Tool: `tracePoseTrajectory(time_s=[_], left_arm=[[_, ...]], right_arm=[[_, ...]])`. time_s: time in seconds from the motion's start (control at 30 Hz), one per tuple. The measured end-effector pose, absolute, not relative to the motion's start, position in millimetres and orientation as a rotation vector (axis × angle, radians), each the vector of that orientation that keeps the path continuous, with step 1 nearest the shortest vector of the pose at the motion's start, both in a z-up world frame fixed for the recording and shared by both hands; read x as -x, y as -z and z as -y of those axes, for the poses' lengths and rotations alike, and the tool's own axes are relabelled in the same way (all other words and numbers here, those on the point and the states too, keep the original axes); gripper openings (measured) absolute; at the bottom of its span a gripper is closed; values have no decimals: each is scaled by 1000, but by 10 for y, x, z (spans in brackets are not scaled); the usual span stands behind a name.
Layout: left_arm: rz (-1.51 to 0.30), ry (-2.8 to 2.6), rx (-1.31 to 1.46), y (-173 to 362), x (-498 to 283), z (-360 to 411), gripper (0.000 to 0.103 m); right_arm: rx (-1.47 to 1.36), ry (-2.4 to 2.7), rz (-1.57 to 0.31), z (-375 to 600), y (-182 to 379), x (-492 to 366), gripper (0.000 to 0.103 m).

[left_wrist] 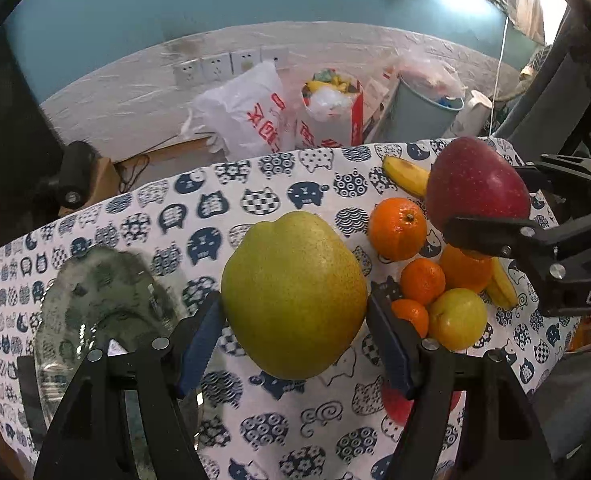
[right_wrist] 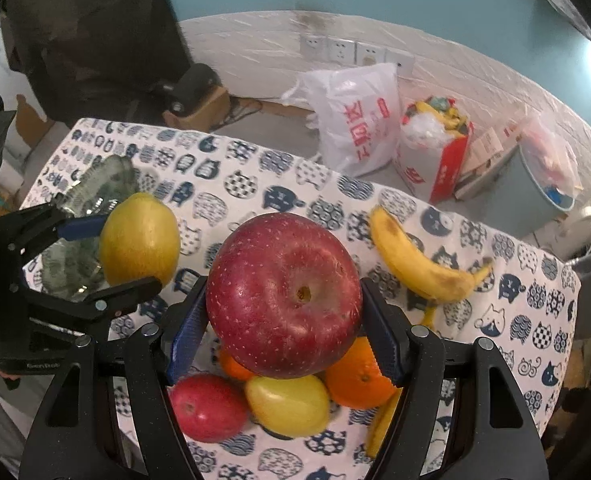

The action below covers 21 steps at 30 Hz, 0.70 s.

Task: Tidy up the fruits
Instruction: 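Carry the pear with the left tool into the green bowl while the right tool drops the apple there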

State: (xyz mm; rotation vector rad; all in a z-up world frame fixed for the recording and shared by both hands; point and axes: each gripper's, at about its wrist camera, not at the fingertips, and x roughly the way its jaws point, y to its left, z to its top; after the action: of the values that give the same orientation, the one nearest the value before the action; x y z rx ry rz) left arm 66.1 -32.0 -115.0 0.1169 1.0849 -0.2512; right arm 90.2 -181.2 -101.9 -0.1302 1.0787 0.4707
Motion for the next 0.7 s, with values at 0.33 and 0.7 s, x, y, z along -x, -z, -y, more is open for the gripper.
tracePoseTrajectory(time_s=[0.33,0.7], left_arm=[[-1048,213,-68,979,-403,-118,74],[-1029,155,-1,893,-252,-600,74]], right_arm=[[154,-547,-1060,1324,923,-844,72],[191,-615,-1068,803,940,-815,72]])
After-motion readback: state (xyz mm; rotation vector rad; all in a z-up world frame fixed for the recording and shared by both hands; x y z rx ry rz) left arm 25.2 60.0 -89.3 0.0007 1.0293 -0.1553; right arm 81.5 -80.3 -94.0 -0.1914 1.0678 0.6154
